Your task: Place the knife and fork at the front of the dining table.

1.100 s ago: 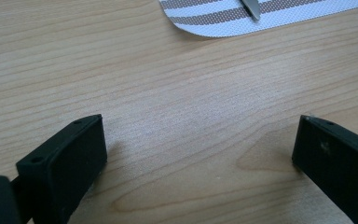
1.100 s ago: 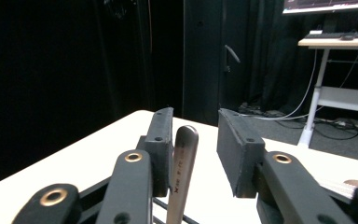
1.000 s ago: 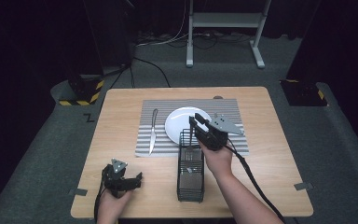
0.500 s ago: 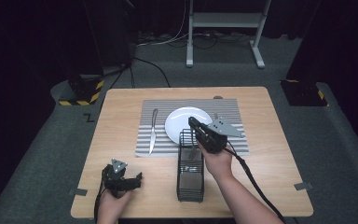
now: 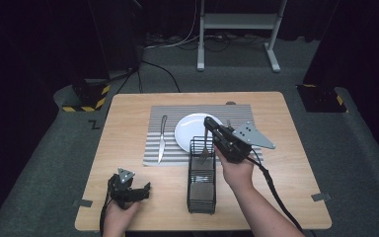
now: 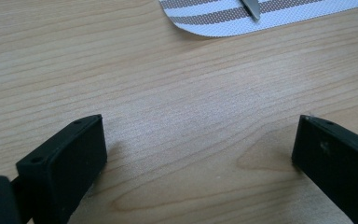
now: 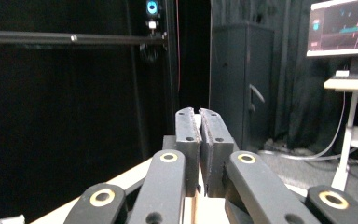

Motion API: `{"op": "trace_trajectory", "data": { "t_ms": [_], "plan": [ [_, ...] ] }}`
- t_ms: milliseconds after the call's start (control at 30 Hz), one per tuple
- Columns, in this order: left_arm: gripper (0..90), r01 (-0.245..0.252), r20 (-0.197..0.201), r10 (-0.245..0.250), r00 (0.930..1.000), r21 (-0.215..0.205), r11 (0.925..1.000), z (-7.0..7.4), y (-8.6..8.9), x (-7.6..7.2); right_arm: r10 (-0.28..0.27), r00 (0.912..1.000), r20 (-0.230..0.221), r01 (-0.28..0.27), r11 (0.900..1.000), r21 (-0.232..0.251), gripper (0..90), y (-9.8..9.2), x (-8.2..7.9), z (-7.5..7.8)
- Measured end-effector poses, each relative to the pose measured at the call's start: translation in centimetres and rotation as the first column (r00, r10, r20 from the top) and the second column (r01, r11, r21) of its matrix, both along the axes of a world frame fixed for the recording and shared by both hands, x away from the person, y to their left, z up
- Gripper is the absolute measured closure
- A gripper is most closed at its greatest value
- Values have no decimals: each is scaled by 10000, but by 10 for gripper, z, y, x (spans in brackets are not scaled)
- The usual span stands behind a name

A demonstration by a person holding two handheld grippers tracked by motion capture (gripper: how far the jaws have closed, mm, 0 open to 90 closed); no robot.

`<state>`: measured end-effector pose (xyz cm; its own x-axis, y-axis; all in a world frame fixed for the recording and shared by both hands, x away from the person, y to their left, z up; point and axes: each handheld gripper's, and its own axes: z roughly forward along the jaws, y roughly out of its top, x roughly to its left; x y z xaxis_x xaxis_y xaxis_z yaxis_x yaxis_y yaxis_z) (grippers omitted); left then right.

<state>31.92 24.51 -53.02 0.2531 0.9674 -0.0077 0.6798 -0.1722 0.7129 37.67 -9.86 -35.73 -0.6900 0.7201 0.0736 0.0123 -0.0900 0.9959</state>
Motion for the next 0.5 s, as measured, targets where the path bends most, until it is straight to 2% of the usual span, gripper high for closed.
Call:
{"op": "trace_trajectory", "data": {
  "t_ms": [100,300,500],
  "plan": [
    [31,-23,4,23,10000,23,10000,0,0,0,-49,9997,231,43,9997,245,873,-5,-6,12],
    [31,-22,4,22,10000,27,10000,0,0,0,-436,9962,754,405,9983,412,872,-22,-16,31],
    [31,-29,0,29,10000,33,10000,0,0,0,-715,9939,835,674,9964,509,873,-39,-20,35]
  ]
}}
